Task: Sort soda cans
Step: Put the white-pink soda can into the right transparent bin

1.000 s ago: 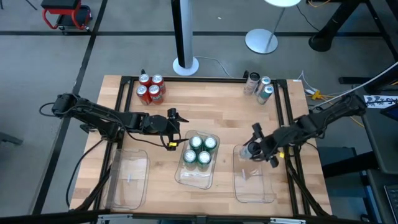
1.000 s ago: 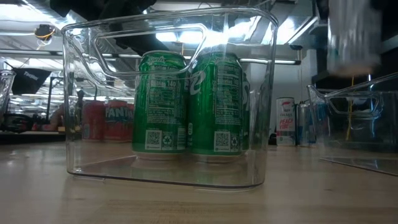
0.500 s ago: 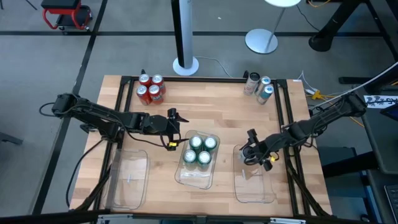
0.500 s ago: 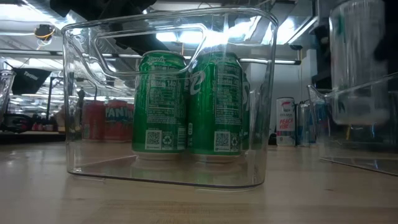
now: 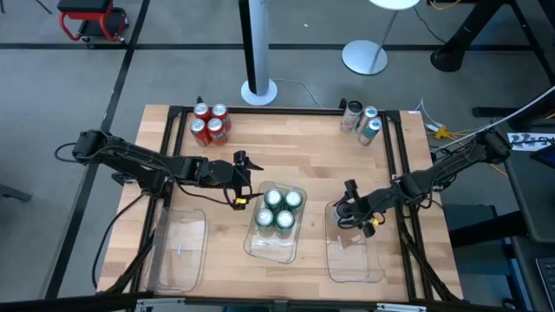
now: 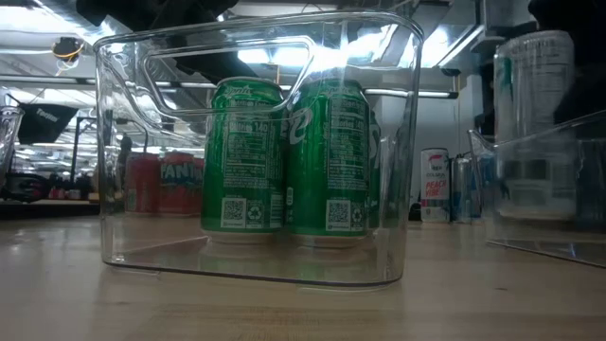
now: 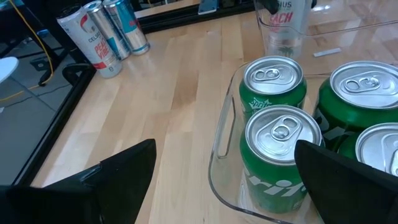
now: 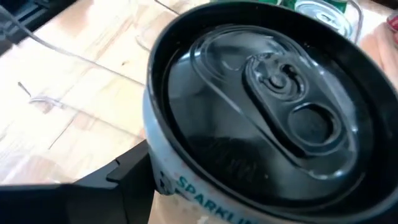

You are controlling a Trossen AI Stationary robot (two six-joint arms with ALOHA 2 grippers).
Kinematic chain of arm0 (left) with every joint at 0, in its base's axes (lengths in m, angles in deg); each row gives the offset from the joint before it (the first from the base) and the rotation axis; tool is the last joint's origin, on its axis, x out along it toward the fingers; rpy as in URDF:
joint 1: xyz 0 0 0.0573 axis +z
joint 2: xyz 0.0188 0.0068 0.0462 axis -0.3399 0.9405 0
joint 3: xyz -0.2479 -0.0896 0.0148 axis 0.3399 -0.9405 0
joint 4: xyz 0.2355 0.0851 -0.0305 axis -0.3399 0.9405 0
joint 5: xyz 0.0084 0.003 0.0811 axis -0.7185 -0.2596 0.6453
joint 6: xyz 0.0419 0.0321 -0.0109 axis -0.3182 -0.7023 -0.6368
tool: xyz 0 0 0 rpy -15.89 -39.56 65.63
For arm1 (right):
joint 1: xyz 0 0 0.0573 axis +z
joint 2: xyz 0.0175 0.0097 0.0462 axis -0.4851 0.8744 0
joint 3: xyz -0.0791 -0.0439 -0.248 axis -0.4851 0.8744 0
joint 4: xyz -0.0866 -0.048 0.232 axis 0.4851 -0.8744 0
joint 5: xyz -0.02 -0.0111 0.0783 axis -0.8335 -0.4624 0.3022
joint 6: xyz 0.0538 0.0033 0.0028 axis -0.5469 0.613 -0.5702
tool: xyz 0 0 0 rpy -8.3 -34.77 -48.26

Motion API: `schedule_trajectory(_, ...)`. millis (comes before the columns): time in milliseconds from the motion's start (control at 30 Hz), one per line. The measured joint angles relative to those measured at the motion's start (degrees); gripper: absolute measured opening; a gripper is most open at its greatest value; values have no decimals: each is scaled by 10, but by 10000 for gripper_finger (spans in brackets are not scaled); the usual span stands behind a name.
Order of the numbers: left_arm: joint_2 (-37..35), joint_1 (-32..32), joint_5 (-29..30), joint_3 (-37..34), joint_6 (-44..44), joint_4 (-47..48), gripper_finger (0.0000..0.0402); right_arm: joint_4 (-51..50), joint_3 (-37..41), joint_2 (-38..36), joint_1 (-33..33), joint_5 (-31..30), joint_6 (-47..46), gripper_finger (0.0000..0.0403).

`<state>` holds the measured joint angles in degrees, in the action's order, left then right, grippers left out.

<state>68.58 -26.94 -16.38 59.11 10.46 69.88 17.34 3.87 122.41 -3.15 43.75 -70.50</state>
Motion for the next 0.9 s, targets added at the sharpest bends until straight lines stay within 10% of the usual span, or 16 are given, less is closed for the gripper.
schedule_trajectory(367, 0, 0, 0, 0, 2, 0, 371, -9, -1, -1, 0, -5, 5, 358)
schedule_trajectory(900, 0, 0, 0, 0, 4, 0, 371, -12, -38, -55, 0, 50, 15, 367)
